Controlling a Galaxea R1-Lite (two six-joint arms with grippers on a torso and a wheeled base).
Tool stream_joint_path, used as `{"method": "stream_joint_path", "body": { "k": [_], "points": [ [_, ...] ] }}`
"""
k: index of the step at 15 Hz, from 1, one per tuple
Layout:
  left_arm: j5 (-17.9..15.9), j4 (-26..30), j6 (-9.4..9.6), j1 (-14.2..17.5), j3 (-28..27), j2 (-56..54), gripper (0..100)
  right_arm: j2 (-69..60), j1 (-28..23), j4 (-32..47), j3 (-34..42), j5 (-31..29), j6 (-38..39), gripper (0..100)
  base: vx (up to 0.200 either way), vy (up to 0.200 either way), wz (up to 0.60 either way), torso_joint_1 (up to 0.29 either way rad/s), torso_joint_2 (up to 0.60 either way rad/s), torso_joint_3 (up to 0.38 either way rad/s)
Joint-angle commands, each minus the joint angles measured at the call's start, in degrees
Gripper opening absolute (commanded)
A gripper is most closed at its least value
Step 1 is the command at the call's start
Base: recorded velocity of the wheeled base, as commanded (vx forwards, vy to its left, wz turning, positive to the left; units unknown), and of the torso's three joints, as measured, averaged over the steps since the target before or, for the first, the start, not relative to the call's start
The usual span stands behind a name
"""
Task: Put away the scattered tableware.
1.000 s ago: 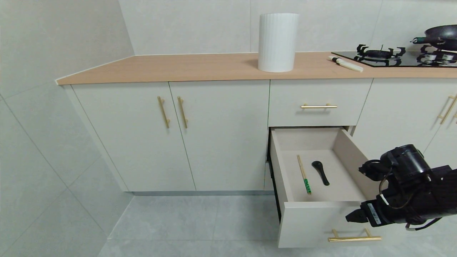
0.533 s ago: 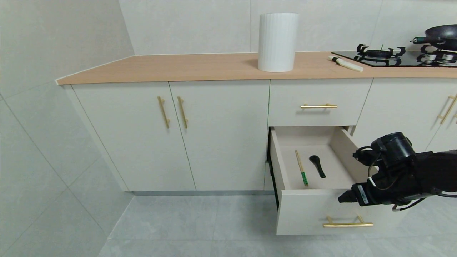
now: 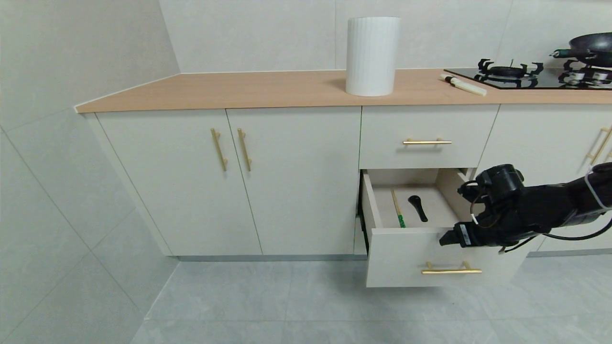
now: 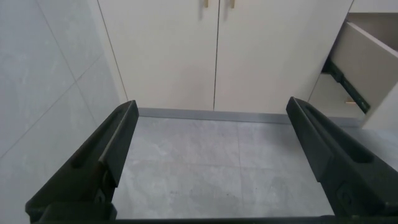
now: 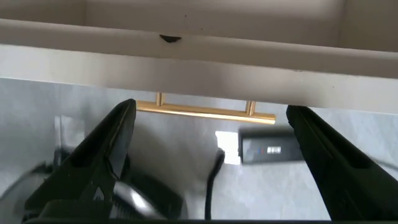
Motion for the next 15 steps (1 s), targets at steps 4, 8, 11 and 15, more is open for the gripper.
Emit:
{"method": "stream_joint_path", "body": {
  "k": [4, 8, 11, 15],
  "points": [
    [0.01, -0.01, -0.04, 0.01, 0.00, 0.00, 100, 12.35, -0.03, 0.28, -17.72, 0.00, 0.19, 100, 0.000, 0.000, 0.00, 0.000, 0.00, 0.000],
    [0.01, -0.01, -0.04, 0.01, 0.00, 0.00, 100, 17.44, 0.06, 0.28, -26.34, -0.09, 0.28, 100, 0.000, 0.000, 0.00, 0.000, 0.00, 0.000],
    [0.01, -0.01, -0.04, 0.01, 0.00, 0.00, 100, 20.61, -0.03, -0.07, -31.17, -1.23, 1.16, 100, 0.000, 0.000, 0.00, 0.000, 0.00, 0.000],
    [0.01, -0.01, -0.04, 0.01, 0.00, 0.00, 100, 25.00, -0.65, -8.51, -35.56, -5.10, 3.36, 100, 0.000, 0.000, 0.00, 0.000, 0.00, 0.000]
  ]
}}
